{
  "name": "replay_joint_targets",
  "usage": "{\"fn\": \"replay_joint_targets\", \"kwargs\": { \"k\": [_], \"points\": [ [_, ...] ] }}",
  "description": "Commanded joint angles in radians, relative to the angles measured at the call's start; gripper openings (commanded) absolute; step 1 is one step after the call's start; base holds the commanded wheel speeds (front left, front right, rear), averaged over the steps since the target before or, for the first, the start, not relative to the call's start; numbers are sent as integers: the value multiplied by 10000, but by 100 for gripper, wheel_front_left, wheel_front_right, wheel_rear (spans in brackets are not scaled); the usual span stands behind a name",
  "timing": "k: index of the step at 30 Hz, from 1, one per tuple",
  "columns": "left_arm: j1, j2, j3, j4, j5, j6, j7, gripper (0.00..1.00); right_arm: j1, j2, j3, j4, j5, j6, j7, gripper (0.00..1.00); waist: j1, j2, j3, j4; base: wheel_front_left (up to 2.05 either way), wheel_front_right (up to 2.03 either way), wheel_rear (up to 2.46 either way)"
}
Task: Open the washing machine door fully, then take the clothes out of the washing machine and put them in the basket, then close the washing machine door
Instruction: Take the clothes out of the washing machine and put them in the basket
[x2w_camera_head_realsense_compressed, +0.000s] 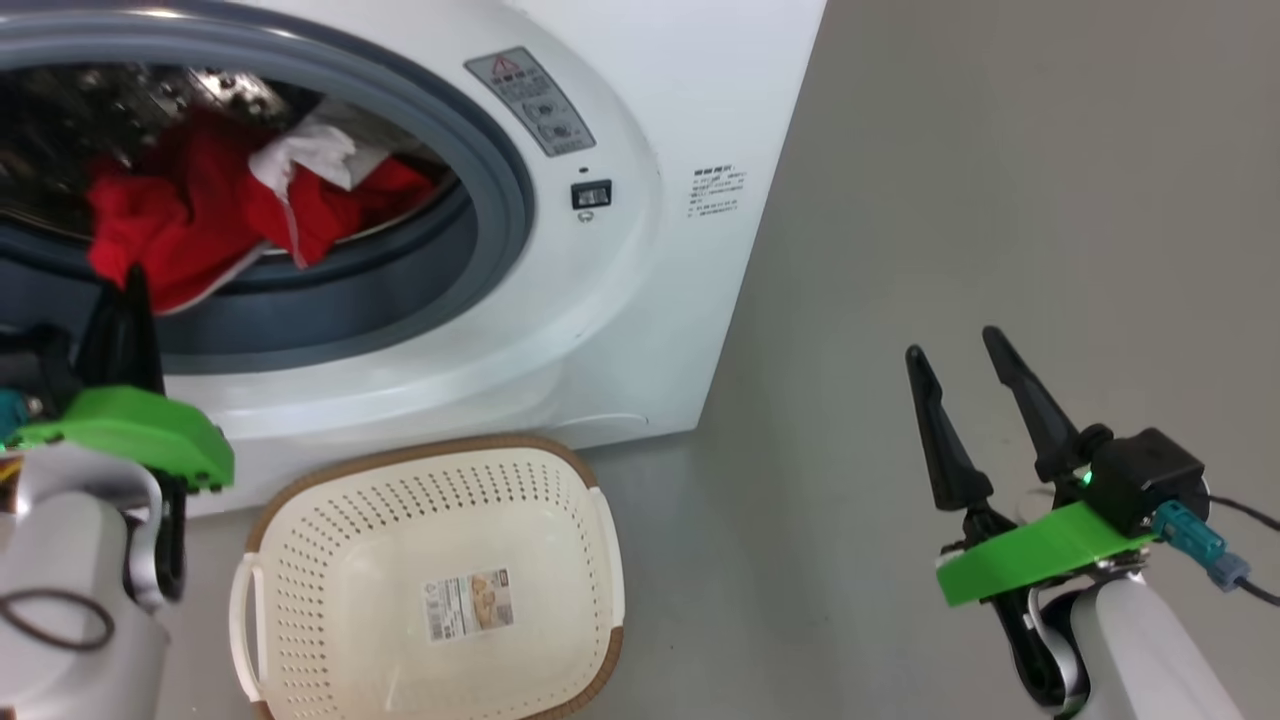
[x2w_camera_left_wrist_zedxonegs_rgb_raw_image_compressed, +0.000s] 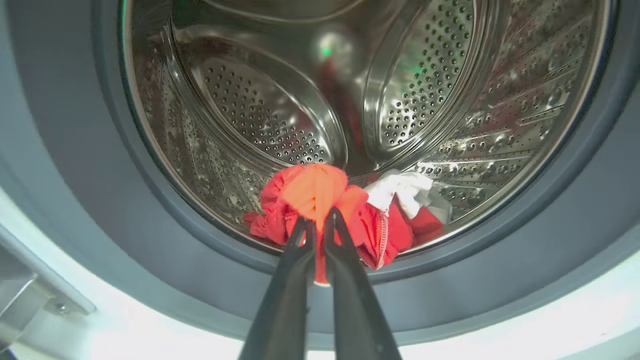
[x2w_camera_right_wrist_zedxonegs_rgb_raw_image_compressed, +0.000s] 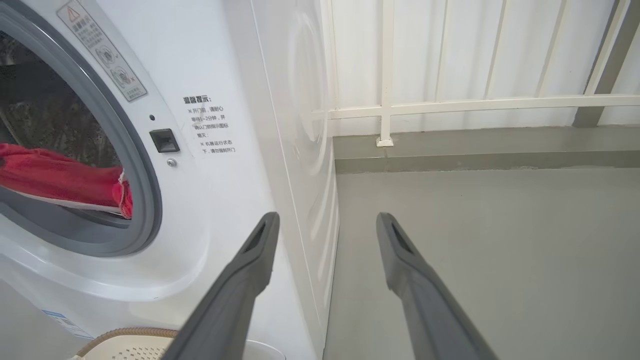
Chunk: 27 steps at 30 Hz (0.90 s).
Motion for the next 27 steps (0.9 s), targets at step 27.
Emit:
{"fn": "replay_joint_targets", "kwargs": {
  "k": [27],
  "points": [
    [4122,743,441,-10187,548,2317,1883,0,580,20,404,-25,15,65,-63,100,0,0,-1370,168,0,0,0]
  ]
}}
